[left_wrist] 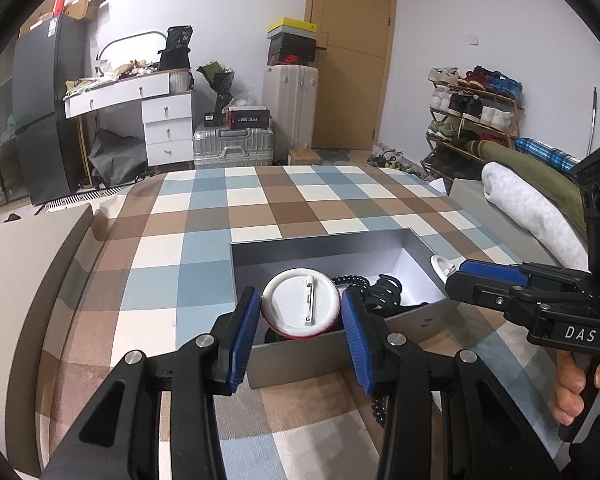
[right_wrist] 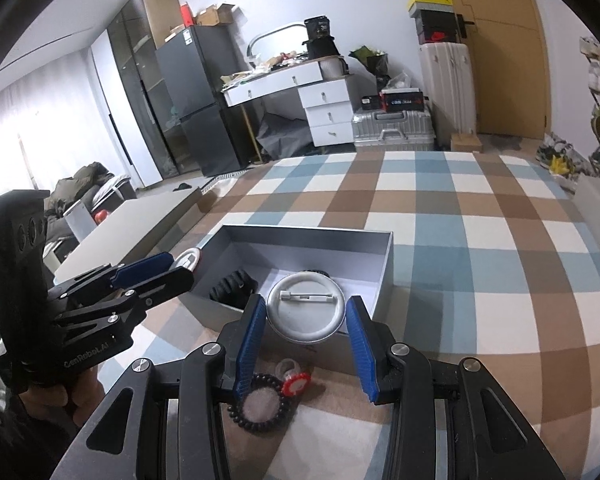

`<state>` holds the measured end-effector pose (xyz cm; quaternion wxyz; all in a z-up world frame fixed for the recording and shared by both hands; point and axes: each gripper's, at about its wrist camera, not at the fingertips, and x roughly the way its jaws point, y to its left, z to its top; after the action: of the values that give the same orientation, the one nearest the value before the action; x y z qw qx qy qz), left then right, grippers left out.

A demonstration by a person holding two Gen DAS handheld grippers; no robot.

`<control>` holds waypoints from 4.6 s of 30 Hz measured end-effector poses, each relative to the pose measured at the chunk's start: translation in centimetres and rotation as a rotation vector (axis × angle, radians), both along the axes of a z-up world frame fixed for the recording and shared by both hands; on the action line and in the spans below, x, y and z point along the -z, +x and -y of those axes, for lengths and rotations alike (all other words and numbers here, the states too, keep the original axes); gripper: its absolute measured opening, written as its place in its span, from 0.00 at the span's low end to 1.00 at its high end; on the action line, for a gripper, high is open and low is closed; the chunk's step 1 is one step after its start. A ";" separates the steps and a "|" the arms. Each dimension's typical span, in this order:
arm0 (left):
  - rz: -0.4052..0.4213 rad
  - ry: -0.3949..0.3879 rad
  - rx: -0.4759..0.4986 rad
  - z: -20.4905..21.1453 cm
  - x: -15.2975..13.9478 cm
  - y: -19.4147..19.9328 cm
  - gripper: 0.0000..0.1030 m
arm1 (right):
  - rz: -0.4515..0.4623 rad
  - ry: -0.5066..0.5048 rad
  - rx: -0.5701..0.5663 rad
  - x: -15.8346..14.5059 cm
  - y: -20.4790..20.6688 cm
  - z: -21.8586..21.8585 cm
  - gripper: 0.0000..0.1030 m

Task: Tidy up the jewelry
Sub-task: 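Carry both held white badges over the grey box and lower them inside, then open both tools to release the white badges in the box, then withdraw both tools from the box toward the remaining hair ties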

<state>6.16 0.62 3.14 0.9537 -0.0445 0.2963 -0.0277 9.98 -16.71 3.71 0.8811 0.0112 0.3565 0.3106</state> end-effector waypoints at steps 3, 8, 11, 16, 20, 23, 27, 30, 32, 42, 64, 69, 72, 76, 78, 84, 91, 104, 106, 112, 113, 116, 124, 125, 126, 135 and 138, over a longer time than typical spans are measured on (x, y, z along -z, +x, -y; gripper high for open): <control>-0.013 -0.010 0.008 0.0 0.1 0.4 0.35 | -0.006 0.007 0.003 0.0 0.4 -0.1 0.39; -0.030 -0.002 -0.001 0.0 0.6 1.2 0.35 | -0.019 0.015 0.004 0.2 1.0 -0.3 0.39; -0.043 -0.004 -0.009 0.0 0.8 1.6 0.35 | -0.041 0.027 0.001 0.5 1.6 -0.4 0.39; -0.063 0.013 -0.006 0.1 1.3 2.2 0.35 | -0.055 0.021 -0.003 1.0 2.0 -0.8 0.39; -0.073 0.057 -0.002 0.8 1.4 2.6 0.35 | -0.060 0.022 -0.002 1.2 2.3 -0.8 0.39; -0.084 0.072 0.008 1.3 1.5 2.6 0.35 | -0.064 0.017 -0.004 1.2 2.7 -0.9 0.39; -0.103 0.058 0.014 1.3 1.5 2.5 0.35 | -0.061 0.007 -0.009 1.1 2.8 -1.0 0.40; -0.115 0.060 0.019 1.5 1.4 2.3 0.35 | -0.064 0.010 -0.021 1.1 2.8 -0.8 0.39; -0.122 0.060 0.025 1.8 1.4 2.0 0.35 | -0.066 0.010 -0.023 1.2 3.0 -0.8 0.39; -0.126 0.069 0.042 2.2 1.5 1.6 0.35 | -0.072 0.005 -0.029 1.2 3.2 -0.8 0.40; -0.105 0.131 0.066 2.3 1.1 1.2 0.35 | -0.036 -0.158 -0.041 1.3 -0.1 -1.7 0.40; -0.101 0.132 0.064 2.2 1.1 1.5 0.35 | -0.061 -0.155 -0.038 1.2 -0.3 -1.6 0.40; -0.104 0.130 0.061 2.2 1.1 1.6 0.35 | -0.068 -0.148 -0.038 1.3 -0.1 -1.5 0.40; -0.105 0.144 0.057 2.3 1.2 1.5 0.35 | -0.071 -0.145 -0.040 1.2 -0.1 -1.5 0.40; -0.104 0.123 0.059 2.2 1.2 1.4 0.35 | -0.071 -0.139 -0.043 1.2 0.0 -1.5 0.40; -0.106 0.049 0.045 1.6 0.9 0.5 0.36 | -0.031 -0.123 -0.029 0.5 -0.5 -1.2 0.49; -0.103 -0.026 0.044 1.3 0.4 -1.3 0.59 | 0.002 -0.121 0.027 -0.9 -1.1 0.0 0.83; -0.100 0.030 0.000 2.2 0.7 -3.2 0.91 | -0.053 -0.176 0.062 0.1 -1.7 1.2 0.98; -0.107 0.026 0.001 2.3 0.9 -3.1 0.93 | -0.062 -0.177 0.058 0.3 -1.7 1.2 0.98; -0.127 0.019 0.003 2.4 1.3 -3.2 0.94 | -0.096 -0.211 0.041 1.4 -1.5 0.8 0.98; -0.129 0.019 0.002 2.4 1.4 -3.3 0.93 | -0.104 -0.217 0.039 1.6 -1.4 0.7 0.98; -0.145 0.011 0.005 2.5 1.6 -3.3 0.93 | -0.125 -0.237 0.028 2.2 -1.4 0.5 0.98; -0.183 0.000 -0.002 2.2 2.7 -3.6 0.93 | -0.166 -0.278 0.007 3.6 -1.4 -0.1 0.98; -0.184 -0.001 -0.001 2.2 2.7 -3.7 0.94 | -0.166 -0.279 0.006 3.7 -1.4 -0.1 0.98; -0.186 -0.001 -0.001 2.2 2.8 -3.7 0.94 | -0.170 -0.282 0.004 3.8 -1.4 -0.2 0.98; -0.197 0.016 0.002 2.4 2.9 -3.6 0.93 | -0.205 -0.291 0.003 5.1 -1.1 -0.8 0.98; -0.201 0.014 -0.001 2.3 3.0 -3.5 0.93 | -0.203 -0.273 0.033 5.2 -0.9 -0.8 0.98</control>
<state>2.62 -1.71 0.19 0.9194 -0.0405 0.3906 -0.0205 9.05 -15.88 -1.52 0.8389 -0.0714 0.4824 0.2418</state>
